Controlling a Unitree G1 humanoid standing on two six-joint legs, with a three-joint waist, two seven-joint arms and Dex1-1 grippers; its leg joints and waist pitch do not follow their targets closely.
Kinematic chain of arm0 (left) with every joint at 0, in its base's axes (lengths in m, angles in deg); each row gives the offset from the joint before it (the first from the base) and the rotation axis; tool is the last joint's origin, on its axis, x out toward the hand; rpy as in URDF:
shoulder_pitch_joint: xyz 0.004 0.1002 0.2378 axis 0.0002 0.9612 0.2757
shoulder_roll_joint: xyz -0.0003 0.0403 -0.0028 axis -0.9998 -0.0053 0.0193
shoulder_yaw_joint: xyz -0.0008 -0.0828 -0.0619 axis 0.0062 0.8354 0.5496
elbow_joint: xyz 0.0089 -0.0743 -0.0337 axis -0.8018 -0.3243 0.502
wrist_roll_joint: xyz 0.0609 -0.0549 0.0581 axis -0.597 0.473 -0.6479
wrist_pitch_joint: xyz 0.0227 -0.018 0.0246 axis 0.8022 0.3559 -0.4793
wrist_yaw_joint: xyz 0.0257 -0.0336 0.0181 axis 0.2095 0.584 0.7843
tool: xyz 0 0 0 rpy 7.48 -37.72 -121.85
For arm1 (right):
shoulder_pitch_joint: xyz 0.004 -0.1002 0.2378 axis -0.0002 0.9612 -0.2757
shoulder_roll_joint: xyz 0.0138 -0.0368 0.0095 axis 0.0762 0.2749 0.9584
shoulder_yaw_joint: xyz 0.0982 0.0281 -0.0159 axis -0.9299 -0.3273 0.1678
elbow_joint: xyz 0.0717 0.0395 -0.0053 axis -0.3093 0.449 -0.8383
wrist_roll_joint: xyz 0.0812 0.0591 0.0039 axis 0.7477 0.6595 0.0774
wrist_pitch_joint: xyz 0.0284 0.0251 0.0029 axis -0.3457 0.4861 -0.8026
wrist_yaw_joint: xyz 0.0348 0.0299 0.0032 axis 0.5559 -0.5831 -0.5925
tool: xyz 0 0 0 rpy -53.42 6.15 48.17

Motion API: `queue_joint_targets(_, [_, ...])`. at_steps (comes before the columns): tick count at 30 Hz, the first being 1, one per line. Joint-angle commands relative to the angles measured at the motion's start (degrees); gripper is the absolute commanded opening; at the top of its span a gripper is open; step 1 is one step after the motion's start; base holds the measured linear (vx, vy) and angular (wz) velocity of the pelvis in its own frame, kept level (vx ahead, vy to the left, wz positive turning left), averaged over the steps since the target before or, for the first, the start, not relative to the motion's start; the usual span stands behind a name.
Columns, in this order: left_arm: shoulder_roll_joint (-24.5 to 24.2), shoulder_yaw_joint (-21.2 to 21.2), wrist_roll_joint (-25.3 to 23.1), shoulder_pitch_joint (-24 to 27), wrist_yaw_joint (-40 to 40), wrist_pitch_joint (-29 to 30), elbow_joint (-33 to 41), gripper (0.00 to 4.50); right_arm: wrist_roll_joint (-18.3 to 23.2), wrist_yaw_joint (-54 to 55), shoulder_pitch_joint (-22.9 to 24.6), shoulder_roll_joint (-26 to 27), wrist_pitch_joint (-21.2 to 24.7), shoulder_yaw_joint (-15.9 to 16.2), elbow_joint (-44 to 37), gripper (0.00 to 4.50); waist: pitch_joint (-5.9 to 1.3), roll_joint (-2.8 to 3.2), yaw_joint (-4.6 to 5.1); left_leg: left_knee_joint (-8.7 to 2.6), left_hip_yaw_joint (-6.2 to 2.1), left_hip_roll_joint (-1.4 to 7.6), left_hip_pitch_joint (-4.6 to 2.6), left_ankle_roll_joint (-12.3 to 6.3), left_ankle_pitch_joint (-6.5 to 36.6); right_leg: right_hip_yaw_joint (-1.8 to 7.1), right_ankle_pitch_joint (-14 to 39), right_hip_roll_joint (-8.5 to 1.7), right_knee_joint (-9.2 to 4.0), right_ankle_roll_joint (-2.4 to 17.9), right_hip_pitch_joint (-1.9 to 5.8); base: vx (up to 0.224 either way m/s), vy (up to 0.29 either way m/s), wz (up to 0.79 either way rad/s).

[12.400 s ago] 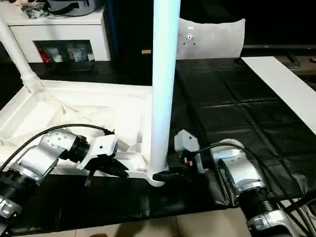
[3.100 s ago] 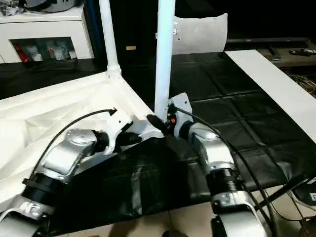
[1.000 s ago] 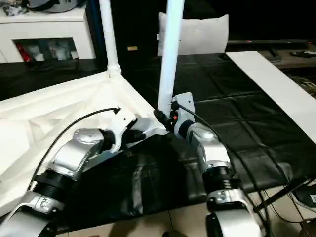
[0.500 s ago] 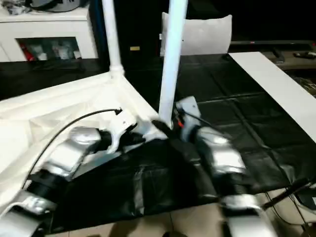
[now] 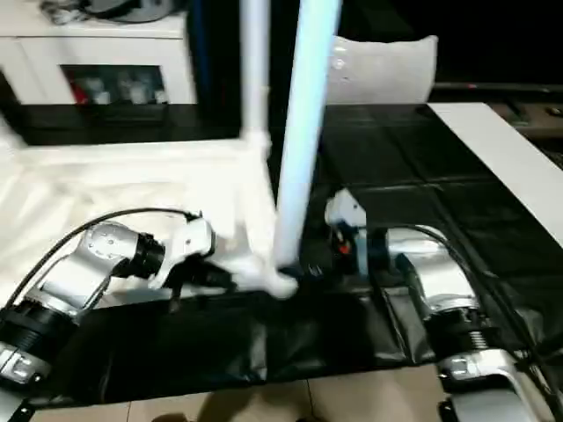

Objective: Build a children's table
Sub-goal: Rotate leg to tighten

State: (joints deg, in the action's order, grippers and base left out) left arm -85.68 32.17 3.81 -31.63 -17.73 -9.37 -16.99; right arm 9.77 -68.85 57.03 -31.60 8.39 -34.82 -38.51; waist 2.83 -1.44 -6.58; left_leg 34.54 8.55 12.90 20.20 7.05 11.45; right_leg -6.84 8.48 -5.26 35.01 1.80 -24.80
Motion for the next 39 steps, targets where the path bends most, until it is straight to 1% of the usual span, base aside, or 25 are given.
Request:
queue_joint_targets(1, [-0.2,-1.5,1.3,-0.9,-4.0,-1.9,3.1,0.0,0.5,-2.1,0.3,-0.7,0.4,0.7,-0.9,3.7,-4.08,-0.17,0.19,-3.86,1.22,0.08,0.33,-4.0,8.8,2.9,17.0,-2.46,-4.12,9.3,4.51,0.0,0.0,0.0])
queue_joint_targets(3, [-0.6,-1.9,1.4,-1.0,-5.1,-2.3,3.0,0.0,1.2,-3.5,0.2,-0.7,1.6,1.4,-0.8,3.42,-4.0,-0.12,0.18,-3.89,1.23,0.07,0.29,-3.7,9.3,2.85,18.5,-2.47,-4.28,8.8,4.47,0.0,0.0,0.0])
queue_joint_targets(5, [-0.7,-2.0,1.4,-1.0,-5.3,-2.5,3.0,0.0,1.4,-3.8,0.2,-0.7,2.0,1.5,-0.9,3.42,-3.95,-0.09,0.21,-3.93,1.19,0.05,0.32,-3.49,9.8,2.78,19.8,-2.45,-4.45,8.3,4.51,0.0,0.0,0.0])
queue_joint_targets(7, [-0.7,-1.9,1.2,-1.0,-5.6,-2.9,2.8,0.0,1.6,-4.3,0.2,-0.7,2.2,1.9,-1.0,3.14,-3.95,-0.17,0.22,-3.91,1.19,0.03,0.27,-3.26,10.0,2.79,20.5,-2.5,-4.56,7.9,4.47,0.0,0.0,0.0])
queue_joint_targets(11, [-0.5,-2.0,1.3,-1.2,-5.6,-3.6,2.1,0.0,1.7,-5.2,0.4,-0.1,2.4,2.3,-1.2,2.87,-3.98,-0.23,0.21,-3.9,1.17,-0.03,0.33,-3.12,9.5,2.73,21.6,-2.47,-4.67,7.0,4.45,0.0,0.0,0.0])
queue_joint_targets(14, [-0.5,-1.9,1.4,-1.2,-5.6,-3.6,1.9,0.0,1.9,-5.6,0.7,0.1,2.9,2.7,-1.7,2.64,-4.05,-0.25,0.17,-3.87,1.17,0.01,0.36,-3.21,9.1,2.75,20.8,-2.44,-4.57,7.2,4.44,0.0,0.0,0.0])
queue_joint_targets(15, [-0.4,-1.7,1.5,-1.2,-5.5,-3.5,1.8,0.0,2.2,-5.8,0.9,0.1,3.3,2.8,-1.9,2.44,-4.02,-0.2,0.17,-3.92,1.14,0.05,0.34,-3.25,9.1,2.76,20.4,-2.41,-4.51,7.4,4.43,0.0,0.0,0.0])
queue_joint_targets(18, [-0.3,-1.5,1.6,-1.1,-5.2,-3.2,1.7,0.0,2.8,-6.0,1.3,0.3,4.1,2.7,-2.3,2.28,-4.08,-0.13,0.15,-3.93,1.13,0.11,0.32,-3.25,9.2,2.77,19.1,-2.42,-4.37,8.1,4.45,0.0,0.0,0.0])
queue_joint_targets(20, [0.6,-0.3,2.6,-0.9,-3.4,-1.3,2.0,0.0,4.9,-5.5,2.3,1.1,6.8,1.9,-4.3,2.14,-4.08,-0.16,0.04,-3.89,1.18,0.06,0.3,-3.2,9.1,2.8,19.1,-2.43,-4.37,8.1,4.5,0.0,0.0,0.0])
queue_joint_targets(21, [0.9,0.1,2.8,-0.8,-2.7,-0.7,2.1,0.0,5.3,-5.4,2.6,1.3,7.5,1.6,-4.9,2.11,-4.08,0.01,-0.05,-3.9,1.16,0.08,0.31,-3.09,8.8,2.83,18.7,-2.42,-4.38,8.1,4.52,0.0,0.0,0.0])
queue_joint_targets(22, [0.9,0.1,2.8,-0.8,-2.7,-0.7,2.1,0.0,5.3,-5.4,2.6,1.3,7.5,1.6,-4.9,2.08,-4.08,-0.07,-0.04,-3.89,1.17,0.06,0.37,-3.06,8.8,2.83,18.8,-2.43,-4.38,8.1,4.53,0.0,0.0,0.0])
queue_joint_targets(23, [2.0,1.0,2.9,-0.9,-0.1,1.8,2.4,0.0,6.0,-4.5,3.2,1.8,9.2,1.3,-6.2,2.05,-4.06,0.11,0.0,-3.92,1.2,0.03,0.21,-2.91,9.1,2.8,19.0,-2.37,-4.41,8.1,4.45,0.0,0.0,0.0])
queue_joint_targets(25, [2.9,1.6,2.8,-1.0,2.1,2.9,2.4,0.0,6.2,-3.2,3.7,2.3,10.2,1.0,-7.0,2.02,-3.97,0.05,-0.03,-3.94,1.2,-0.03,0.19,-2.67,9.8,2.74,20.8,-2.42,-4.67,7.5,4.45,0.0,0.0,0.0])
queue_joint_targets(27, [5.9,3.5,2.6,-1.2,8.3,6.4,2.8,0.0,5.9,1.3,4.5,4.2,11.8,0.6,-8.5,2.02,-3.81,-0.04,0.02,-3.92,1.18,-0.17,0.04,-2.09,10.9,2.52,24.1,-2.46,-5.21,6.2,4.35,0.0,0.0,0.0])
queue_joint_targets(28, [8.7,5.0,2.8,-1.4,13.2,9.2,3.2,0.0,3.5,8.8,3.9,7.1,12.0,0.0,-7.1,2.02,-3.84,-0.16,0.21,-3.91,1.14,-0.3,0.19,-1.79,10.6,2.43,25.1,-2.44,-5.29,5.4,4.47,0.0,0.0,0.0])
queue_joint_targets(29, [10.0,5.4,2.5,-1.6,15.5,10.1,3.1,0.0,2.3,12.7,3.3,8.6,12.1,-0.4,-5.9,2.02,-3.74,-0.2,0.42,-3.93,1.1,-0.29,0.31,-1.42,10.5,2.4,25.6,-2.44,-5.31,5.1,4.4,0.0,0.0,0.0])
queue_joint_targets(30, [12.0,6.0,1.8,-2.0,19.1,11.6,2.5,0.0,0.8,18.0,2.3,10.8,12.8,-1.0,-4.2,2.02,-3.71,-0.3,0.86,-3.87,1.05,-0.57,0.37,-0.98,10.7,2.08,27.6,-2.44,-5.66,4.0,4.4,0.0,0.0,0.0])
queue_joint_targets(31, [12.6,6.1,1.5,-2.2,20.0,12.0,2.3,0.0,0.6,19.2,2.0,11.4,13.1,-1.1,-3.8,2.01,-3.74,-0.4,1.11,-3.83,0.96,-0.77,0.62,-0.78,10.6,1.86,28.8,-2.44,-5.79,3.2,4.62,0.0,0.0,0.0])
queue_joint_targets(32, [14.1,6.1,0.4,-2.7,22.8,12.9,1.3,0.0,-0.2,23.7,0.9,13.6,13.3,-2.0,-2.2,1.99,-3.81,-0.51,1.79,-3.72,0.91,-0.97,0.75,-0.63,10.6,1.6,30.1,-2.38,-6.07,2.0,4.65,0.0,0.0,0.0])
queue_joint_targets(33, [14.5,6.1,0.1,-2.8,23.6,13.1,1.1,0.0,-0.4,24.8,0.7,14.2,13.2,-2.2,-1.8,1.99,-3.88,-0.47,2.31,-3.54,0.98,-1.14,0.75,-1.04,10.5,1.6,30.4,-2.35,-6.33,1.5,4.47,0.0,0.0,0.0])
queue_joint_targets(34, [17.1,6.6,-1.1,-3.6,28.1,14.3,-0.2,0.0,-1.8,31.4,-0.8,17.3,12.6,-3.3,0.1,1.98,-3.92,-0.46,2.6,-3.52,0.96,-1.15,0.7,-1.1,10.4,1.57,30.1,-2.31,-6.27,1.6,4.39,0.0,0.0,0.0])
queue_joint_targets(35, [18.2,7.0,-1.4,-3.9,30.0,14.8,-0.9,0.0,-2.4,34.0,-1.4,18.5,12.2,-3.7,0.9,1.98,-3.89,-0.34,3.37,-3.53,0.92,-1.14,0.87,-1.07,10.3,1.56,29.6,-2.19,-6.18,1.9,4.28,0.0,0.0,0.0])
queue_joint_targets(36, [20.1,7.8,-2.1,-4.5,33.9,15.2,-1.6,0.0,-3.0,39.7,-2.7,20.8,12.4,-5.1,2.3,1.97,-4.12,-0.42,3.57,-3.38,0.96,-1.27,0.64,-1.35,10.0,1.54,29.0,-2.16,-6.29,2.0,4.27,0.0,0.0,0.0])
queue_joint_targets(38, [21.5,8.5,-2.8,-4.9,37.3,15.4,-2.1,0.0,-4.1,45.2,-3.9,22.6,12.3,-6.2,3.6,1.96,-4.11,-0.25,3.84,-3.52,0.95,-1.16,0.87,-1.92,9.1,1.72,26.8,-2.1,-6.0,3.0,4.29,0.0,0.0,0.0])
queue_joint_targets(39, [22.0,8.5,-3.2,-4.9,38.1,15.5,-2.0,0.0,-4.6,46.6,-4.3,23.3,12.0,-6.4,4.0,1.96,-4.29,-0.29,3.93,-3.56,0.92,-1.02,0.92,-2.22,8.4,1.88,24.7,-2.1,-5.68,3.7,4.39,0.0,0.0,0.0])
